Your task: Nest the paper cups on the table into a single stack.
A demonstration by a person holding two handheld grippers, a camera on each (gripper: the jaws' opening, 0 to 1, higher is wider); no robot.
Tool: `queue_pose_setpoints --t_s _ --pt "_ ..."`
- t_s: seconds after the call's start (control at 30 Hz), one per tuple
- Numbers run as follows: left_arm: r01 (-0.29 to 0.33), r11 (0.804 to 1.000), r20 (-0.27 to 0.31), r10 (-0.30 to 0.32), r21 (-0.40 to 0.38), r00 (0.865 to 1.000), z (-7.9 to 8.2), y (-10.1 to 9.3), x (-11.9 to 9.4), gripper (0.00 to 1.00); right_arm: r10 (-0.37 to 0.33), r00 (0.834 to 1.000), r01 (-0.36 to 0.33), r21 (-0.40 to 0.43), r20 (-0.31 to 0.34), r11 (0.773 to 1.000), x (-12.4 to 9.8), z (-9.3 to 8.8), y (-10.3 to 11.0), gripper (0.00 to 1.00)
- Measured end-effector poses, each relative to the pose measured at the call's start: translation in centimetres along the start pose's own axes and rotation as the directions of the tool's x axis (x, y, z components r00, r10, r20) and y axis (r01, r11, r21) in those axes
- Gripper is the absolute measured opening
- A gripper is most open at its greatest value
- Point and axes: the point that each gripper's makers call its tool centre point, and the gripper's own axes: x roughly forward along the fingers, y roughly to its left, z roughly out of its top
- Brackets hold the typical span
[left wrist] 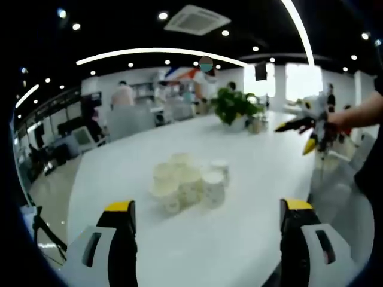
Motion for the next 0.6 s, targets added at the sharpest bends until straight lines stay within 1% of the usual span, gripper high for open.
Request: queue_pose_setpoints --t_s 0.07,0.27,0.43,0.6 --pt "0.002 1.0 0.002 -0.002 0.001 1.0 0.1 -0.17 0.05 1.0 0.003 1.0 -0.003 0.0 0.002 1.0 -0.04 -0.03 0.08 1.0" --pt "-0.01 1.0 0.003 0.01 -0.004 1.0 -0.07 0.32 -0.09 1.0 0.006 1.0 -0.006 -0.001 -0.001 1.0 0.03 -0.02 0.13 1.0" --pt "-0.014 1.0 0.0 0.014 -0.003 1.0 -0.04 0.36 -0.1 1.0 0.005 1.0 -0.005 -0.004 -0.001 1.0 0.06 0.08 -0.03 1.0" --pt "-0.014 1.0 0.011 0.014 -0.005 1.0 0.19 0.32 -0.09 1.0 0.013 1.0 -0.014 -0.015 -0.011 1.0 0.14 -0.07 0.33 1.0"
